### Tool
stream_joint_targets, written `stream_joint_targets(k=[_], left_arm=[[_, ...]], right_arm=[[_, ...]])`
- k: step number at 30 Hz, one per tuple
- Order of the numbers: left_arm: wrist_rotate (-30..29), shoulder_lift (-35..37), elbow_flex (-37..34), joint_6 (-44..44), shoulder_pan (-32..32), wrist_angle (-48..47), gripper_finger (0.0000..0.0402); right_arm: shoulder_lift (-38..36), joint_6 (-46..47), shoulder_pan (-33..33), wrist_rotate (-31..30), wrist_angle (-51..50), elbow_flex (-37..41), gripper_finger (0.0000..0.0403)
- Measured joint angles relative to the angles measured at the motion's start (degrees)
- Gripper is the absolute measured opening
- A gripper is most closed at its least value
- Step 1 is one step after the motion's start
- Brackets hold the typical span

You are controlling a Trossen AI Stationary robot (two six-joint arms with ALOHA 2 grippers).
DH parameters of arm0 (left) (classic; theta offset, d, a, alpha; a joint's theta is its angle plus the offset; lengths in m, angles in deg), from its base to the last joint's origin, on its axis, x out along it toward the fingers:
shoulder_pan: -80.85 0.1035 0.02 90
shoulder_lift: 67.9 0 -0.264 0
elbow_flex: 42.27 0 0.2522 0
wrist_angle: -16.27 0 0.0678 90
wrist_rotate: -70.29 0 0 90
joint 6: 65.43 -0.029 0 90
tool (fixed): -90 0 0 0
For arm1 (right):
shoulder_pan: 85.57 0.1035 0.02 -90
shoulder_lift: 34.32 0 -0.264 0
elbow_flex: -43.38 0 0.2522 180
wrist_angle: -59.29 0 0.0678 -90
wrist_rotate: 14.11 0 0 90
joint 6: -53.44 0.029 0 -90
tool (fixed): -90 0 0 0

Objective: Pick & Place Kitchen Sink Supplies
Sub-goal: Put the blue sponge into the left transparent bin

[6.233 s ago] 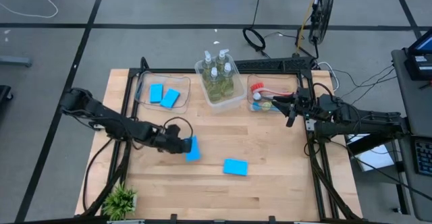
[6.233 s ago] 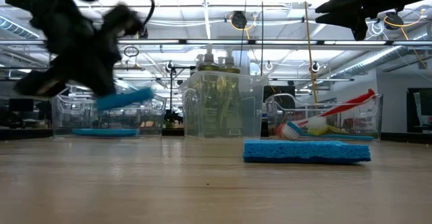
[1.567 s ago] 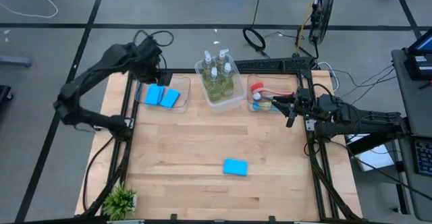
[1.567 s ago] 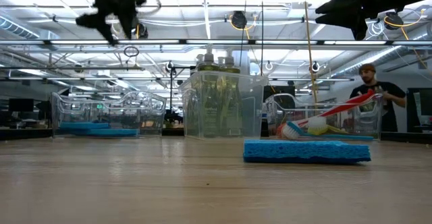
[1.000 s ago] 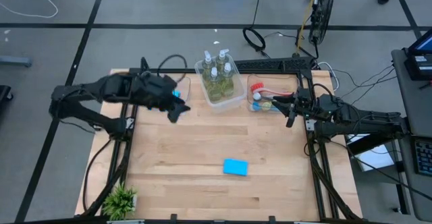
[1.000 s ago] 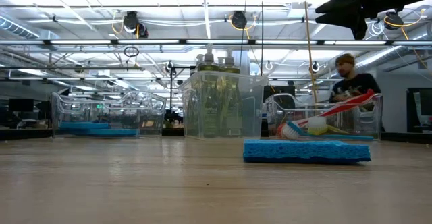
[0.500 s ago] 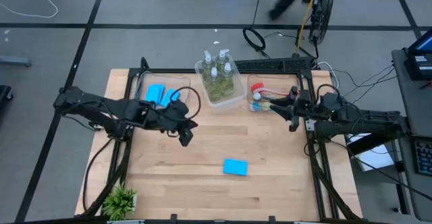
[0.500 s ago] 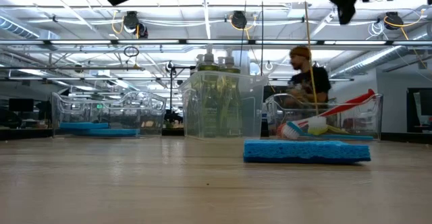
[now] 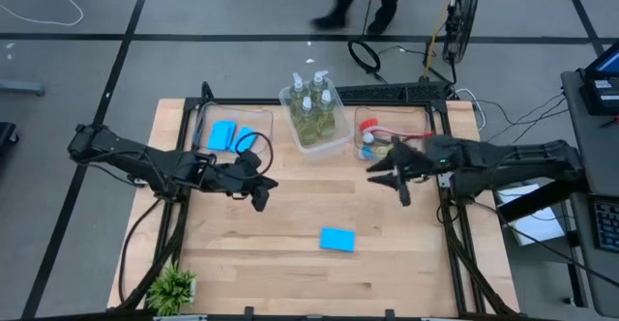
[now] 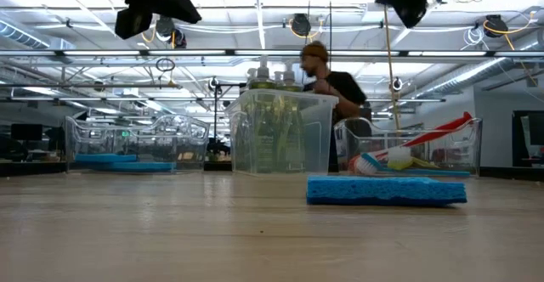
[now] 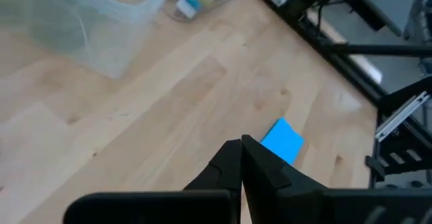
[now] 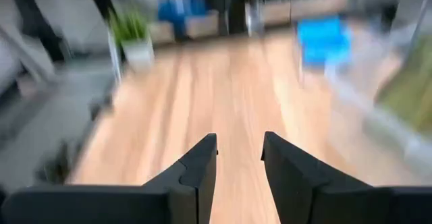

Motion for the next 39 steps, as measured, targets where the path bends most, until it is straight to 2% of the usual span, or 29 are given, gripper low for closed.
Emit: stream_joint_targets(k=[6, 15, 22, 28, 35, 39], left_arm=[[-1.19, 1.96, -1.82, 0.02, 0.04, 0.18, 0.0008], [-1.54, 3.73, -2.24, -2.16, 0.04, -2.96, 0.0008], [-2.41, 7.11, -2.24, -3.28, 0.02, -8.34, 0.0004], [-5.06, 11.53, -2.22, -4.2, 0.0, -13.74, 0.0019], [-7.76, 15.69, -2.22, -2.51, 0.02, -20.17, 0.0003], [-9.08, 17.18, -2.22, -0.67, 0.04, -23.54, 0.002]], right_arm=[[10.53, -4.42, 2.45, 0.02, -18.61, -8.89, 0.0109], [23.85, -8.52, 5.34, 0.06, -29.28, -16.59, 0.0114], [30.22, -8.12, 5.87, 3.92, -28.01, -18.74, 0.014], [34.83, -6.76, 6.65, 7.29, -26.17, -18.67, 0.0166], [39.92, -5.44, 9.16, 9.86, -20.57, -18.69, 0.0193], [42.42, -4.12, 10.05, 12.13, -17.46, -18.67, 0.0205]])
